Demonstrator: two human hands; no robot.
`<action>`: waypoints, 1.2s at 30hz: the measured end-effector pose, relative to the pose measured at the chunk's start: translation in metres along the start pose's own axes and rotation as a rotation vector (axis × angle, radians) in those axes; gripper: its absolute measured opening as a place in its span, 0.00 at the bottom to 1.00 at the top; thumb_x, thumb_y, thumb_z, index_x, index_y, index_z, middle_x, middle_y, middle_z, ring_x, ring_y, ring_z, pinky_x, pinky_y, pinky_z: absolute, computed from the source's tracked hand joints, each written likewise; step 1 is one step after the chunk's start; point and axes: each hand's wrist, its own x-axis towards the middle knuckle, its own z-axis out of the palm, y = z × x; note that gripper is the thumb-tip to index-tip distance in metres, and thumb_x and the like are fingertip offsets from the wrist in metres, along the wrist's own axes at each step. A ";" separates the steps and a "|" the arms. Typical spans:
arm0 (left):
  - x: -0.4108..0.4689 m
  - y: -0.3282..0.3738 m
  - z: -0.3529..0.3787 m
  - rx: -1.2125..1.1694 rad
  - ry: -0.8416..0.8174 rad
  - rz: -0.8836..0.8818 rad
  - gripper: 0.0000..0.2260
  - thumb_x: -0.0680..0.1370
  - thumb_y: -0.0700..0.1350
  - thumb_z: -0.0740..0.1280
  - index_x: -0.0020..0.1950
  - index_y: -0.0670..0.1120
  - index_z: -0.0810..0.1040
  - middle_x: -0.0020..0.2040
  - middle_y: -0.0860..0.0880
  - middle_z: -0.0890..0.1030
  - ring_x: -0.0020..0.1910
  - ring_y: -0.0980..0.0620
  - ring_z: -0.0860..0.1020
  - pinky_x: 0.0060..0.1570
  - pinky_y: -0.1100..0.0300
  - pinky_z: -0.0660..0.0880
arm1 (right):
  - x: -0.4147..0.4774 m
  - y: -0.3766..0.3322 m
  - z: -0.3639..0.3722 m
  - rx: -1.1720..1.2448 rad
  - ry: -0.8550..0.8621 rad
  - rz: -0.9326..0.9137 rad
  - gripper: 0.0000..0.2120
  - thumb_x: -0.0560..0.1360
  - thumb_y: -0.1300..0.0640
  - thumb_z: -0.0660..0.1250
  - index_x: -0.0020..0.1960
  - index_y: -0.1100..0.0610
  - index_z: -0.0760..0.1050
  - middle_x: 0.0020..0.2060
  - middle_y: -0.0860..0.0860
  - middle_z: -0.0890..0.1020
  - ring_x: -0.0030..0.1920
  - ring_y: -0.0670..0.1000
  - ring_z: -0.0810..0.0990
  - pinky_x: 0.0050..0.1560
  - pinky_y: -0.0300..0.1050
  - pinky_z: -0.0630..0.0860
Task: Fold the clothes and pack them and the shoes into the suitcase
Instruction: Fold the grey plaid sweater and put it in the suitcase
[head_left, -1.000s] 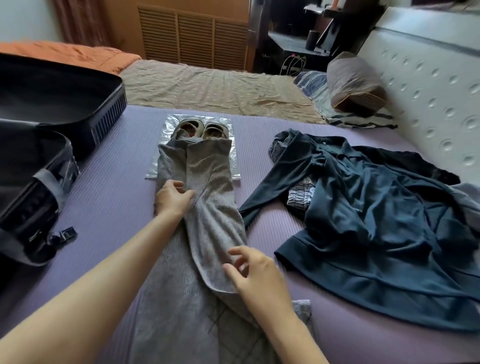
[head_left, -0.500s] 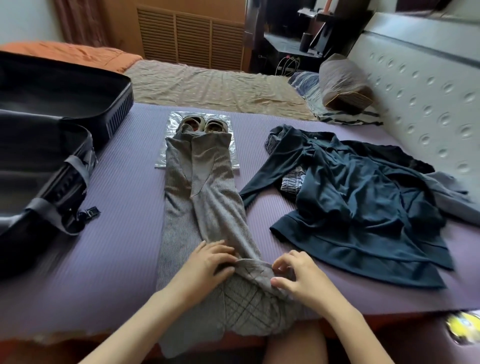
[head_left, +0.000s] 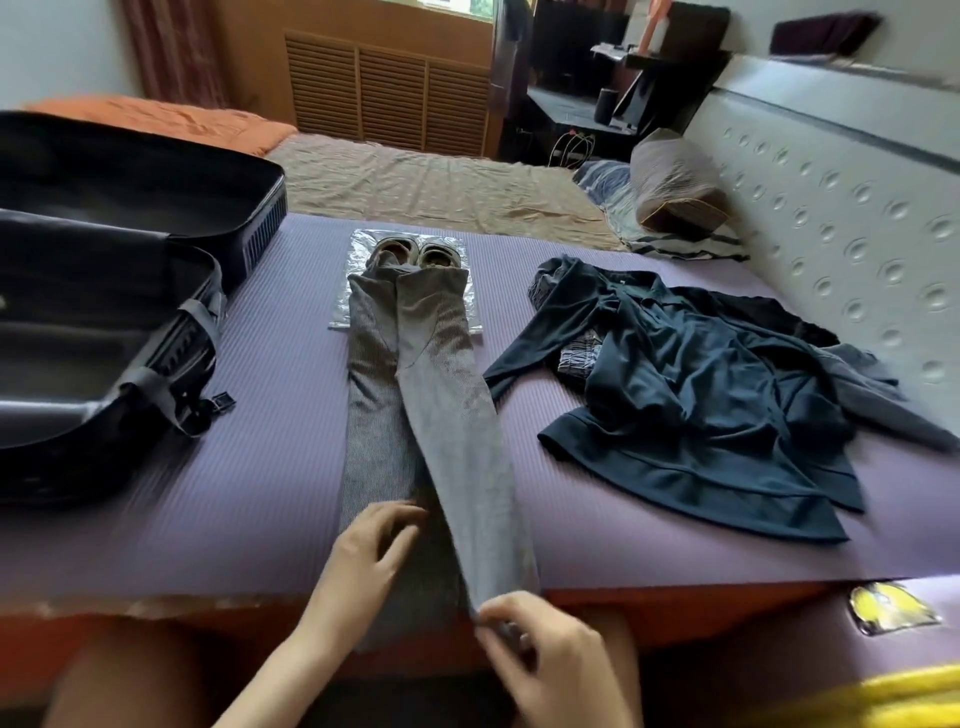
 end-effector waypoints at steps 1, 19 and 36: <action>-0.011 0.001 0.001 -0.090 0.040 -0.082 0.09 0.77 0.41 0.67 0.50 0.55 0.80 0.50 0.60 0.82 0.51 0.64 0.78 0.55 0.70 0.71 | -0.006 -0.005 0.016 0.011 0.006 -0.060 0.05 0.66 0.48 0.66 0.42 0.45 0.77 0.35 0.38 0.79 0.35 0.34 0.77 0.37 0.21 0.70; -0.075 -0.005 0.033 -0.205 0.231 -0.372 0.17 0.70 0.35 0.73 0.49 0.53 0.72 0.39 0.48 0.80 0.40 0.54 0.79 0.44 0.63 0.75 | -0.001 0.060 0.048 0.265 0.278 0.561 0.13 0.70 0.60 0.74 0.52 0.53 0.75 0.46 0.49 0.78 0.47 0.47 0.77 0.51 0.40 0.72; -0.085 -0.017 0.016 -0.147 0.320 -0.282 0.17 0.72 0.35 0.71 0.51 0.53 0.71 0.40 0.51 0.81 0.41 0.60 0.79 0.44 0.69 0.74 | -0.026 0.046 0.052 0.228 0.165 0.531 0.14 0.68 0.62 0.75 0.48 0.49 0.76 0.44 0.47 0.81 0.45 0.44 0.79 0.46 0.26 0.68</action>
